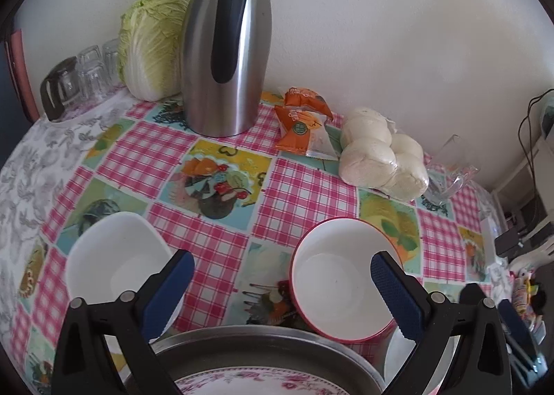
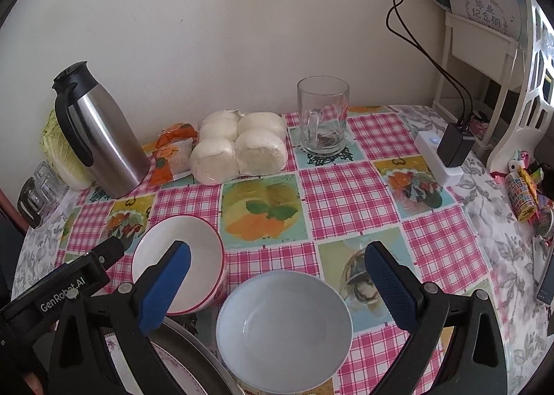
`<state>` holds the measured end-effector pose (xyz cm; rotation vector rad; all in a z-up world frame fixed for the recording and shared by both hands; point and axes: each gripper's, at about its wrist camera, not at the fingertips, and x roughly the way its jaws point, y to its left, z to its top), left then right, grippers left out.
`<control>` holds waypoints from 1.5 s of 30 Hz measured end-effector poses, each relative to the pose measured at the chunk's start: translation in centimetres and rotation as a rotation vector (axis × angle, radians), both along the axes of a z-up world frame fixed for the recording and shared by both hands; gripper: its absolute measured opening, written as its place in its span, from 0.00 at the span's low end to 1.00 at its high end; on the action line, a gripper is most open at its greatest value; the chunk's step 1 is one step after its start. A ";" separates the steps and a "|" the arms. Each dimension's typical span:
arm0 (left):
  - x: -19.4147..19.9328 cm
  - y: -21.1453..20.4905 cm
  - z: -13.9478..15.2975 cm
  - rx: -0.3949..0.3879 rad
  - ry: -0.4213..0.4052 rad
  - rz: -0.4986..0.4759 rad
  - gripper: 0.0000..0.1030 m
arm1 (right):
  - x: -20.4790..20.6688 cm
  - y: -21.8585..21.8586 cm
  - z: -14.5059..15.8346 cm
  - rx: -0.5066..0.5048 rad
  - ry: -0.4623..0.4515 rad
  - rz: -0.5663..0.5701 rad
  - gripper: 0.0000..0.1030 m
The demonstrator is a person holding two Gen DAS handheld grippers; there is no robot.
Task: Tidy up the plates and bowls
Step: 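Move both grippers to the rim of the red-rimmed white bowl, then close both grippers on the red-rimmed bowl rim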
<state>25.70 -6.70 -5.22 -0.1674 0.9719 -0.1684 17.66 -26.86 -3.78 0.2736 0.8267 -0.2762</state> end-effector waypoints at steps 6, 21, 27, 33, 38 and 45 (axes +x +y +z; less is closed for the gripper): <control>1.0 -0.6 -1.4 0.015 0.057 -0.039 0.99 | 1.4 0.2 -2.0 0.043 0.036 0.035 0.78; 1.9 -2.2 -3.9 0.074 0.098 -0.119 0.56 | 3.9 2.5 -5.4 0.089 0.091 0.161 0.32; 1.8 -2.7 -4.6 0.092 0.126 -0.142 0.41 | 4.3 3.3 -5.9 0.080 0.120 0.201 0.25; 1.9 -2.8 -5.4 0.093 0.157 -0.157 0.33 | 4.5 3.6 -6.4 0.089 0.140 0.239 0.18; 2.0 -2.6 -6.4 0.084 0.197 -0.156 0.27 | 4.6 3.3 -6.6 0.112 0.129 0.244 0.17; 2.2 -2.6 -6.7 0.069 0.214 -0.160 0.24 | 4.9 3.0 -7.0 0.143 0.121 0.253 0.16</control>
